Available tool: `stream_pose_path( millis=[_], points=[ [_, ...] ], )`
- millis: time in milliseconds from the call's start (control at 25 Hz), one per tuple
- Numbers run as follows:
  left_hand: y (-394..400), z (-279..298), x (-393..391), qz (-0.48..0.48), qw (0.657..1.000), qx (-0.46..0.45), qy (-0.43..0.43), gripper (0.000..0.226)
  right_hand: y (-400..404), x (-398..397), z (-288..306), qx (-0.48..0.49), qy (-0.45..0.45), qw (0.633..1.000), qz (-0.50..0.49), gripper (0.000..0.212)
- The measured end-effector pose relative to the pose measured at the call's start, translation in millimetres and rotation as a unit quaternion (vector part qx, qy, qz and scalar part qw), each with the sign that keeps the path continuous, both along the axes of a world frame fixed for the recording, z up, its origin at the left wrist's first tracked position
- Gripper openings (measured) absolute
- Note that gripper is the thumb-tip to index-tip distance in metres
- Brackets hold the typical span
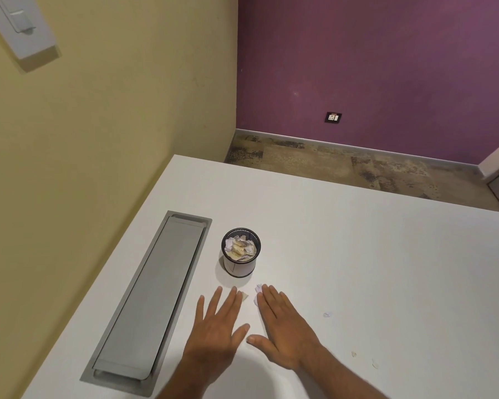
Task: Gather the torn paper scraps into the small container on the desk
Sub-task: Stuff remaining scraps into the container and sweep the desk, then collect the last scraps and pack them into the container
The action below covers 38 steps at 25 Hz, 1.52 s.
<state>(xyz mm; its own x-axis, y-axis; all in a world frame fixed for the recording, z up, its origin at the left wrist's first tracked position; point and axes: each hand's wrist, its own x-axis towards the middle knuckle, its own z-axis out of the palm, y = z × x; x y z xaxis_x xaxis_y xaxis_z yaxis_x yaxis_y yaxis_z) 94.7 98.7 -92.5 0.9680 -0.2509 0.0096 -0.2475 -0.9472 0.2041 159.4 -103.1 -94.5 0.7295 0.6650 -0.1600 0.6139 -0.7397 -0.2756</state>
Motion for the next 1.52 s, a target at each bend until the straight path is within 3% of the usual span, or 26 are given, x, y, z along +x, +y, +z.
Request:
stream_pose_path(
  millis=[160, 400, 600, 680, 760, 800, 920, 1000, 1200, 1520],
  points=[
    [-9.1, -4.4, -17.6, -0.016, 1.0, -0.015, 0.011, 0.062, -26.5, -31.7, -2.6, 0.001, -0.015, 1.0, -0.007, 0.086],
    [-18.8, 4.7, -47.7, -0.015, 0.995, -0.018, 0.097, 0.075, -63.1, -69.0, 9.0, -0.009, -0.011, 1.0, -0.019, 0.088],
    [-25.1, 7.0, -90.0, -0.058, 0.992, -0.035, 0.108, 0.119, -121.2, -105.0, 27.5, 0.046, -0.018, 0.989, -0.138, 0.095],
    [-37.2, 6.5, -107.3, -0.057, 0.991, 0.0, 0.12, 0.11, -142.1, -127.9, 25.4, 0.039, -0.012, 0.98, -0.197, 0.106],
    [-53.7, 3.8, -116.5, -0.042, 0.991, 0.019, 0.127, 0.078, -153.6, -151.8, 18.2, 0.007, -0.003, 0.968, -0.251, 0.117],
    [-60.9, 4.5, -117.4, -0.027, 0.99, 0.019, 0.139, 0.078, -155.3, -162.2, 14.2, -0.007, 0.0, 0.961, -0.277, 0.122],
    [-80.0, 0.3, -117.3, 0.009, 0.988, 0.0, 0.156, 0.121, -145.2, -181.4, 4.8, -0.057, 0.015, 0.946, -0.32, 0.124],
    [-90.7, -1.1, -113.1, 0.011, 0.99, -0.01, 0.14, 0.128, -131.8, -181.6, -0.6, -0.071, 0.013, 0.939, -0.336, 0.123],
    [-107.8, -3.2, -99.0, 0.007, 0.988, -0.053, 0.142, 0.117, -95.4, -153.7, -0.3, -0.087, 0.016, 0.94, -0.33, 0.108],
    [-96.0, -13.1, -64.2, 0.043, 0.998, -0.045, 0.016, 0.091, -72.4, -95.8, 0.9, -0.097, -0.002, 0.962, -0.257, 0.095]
  ],
)
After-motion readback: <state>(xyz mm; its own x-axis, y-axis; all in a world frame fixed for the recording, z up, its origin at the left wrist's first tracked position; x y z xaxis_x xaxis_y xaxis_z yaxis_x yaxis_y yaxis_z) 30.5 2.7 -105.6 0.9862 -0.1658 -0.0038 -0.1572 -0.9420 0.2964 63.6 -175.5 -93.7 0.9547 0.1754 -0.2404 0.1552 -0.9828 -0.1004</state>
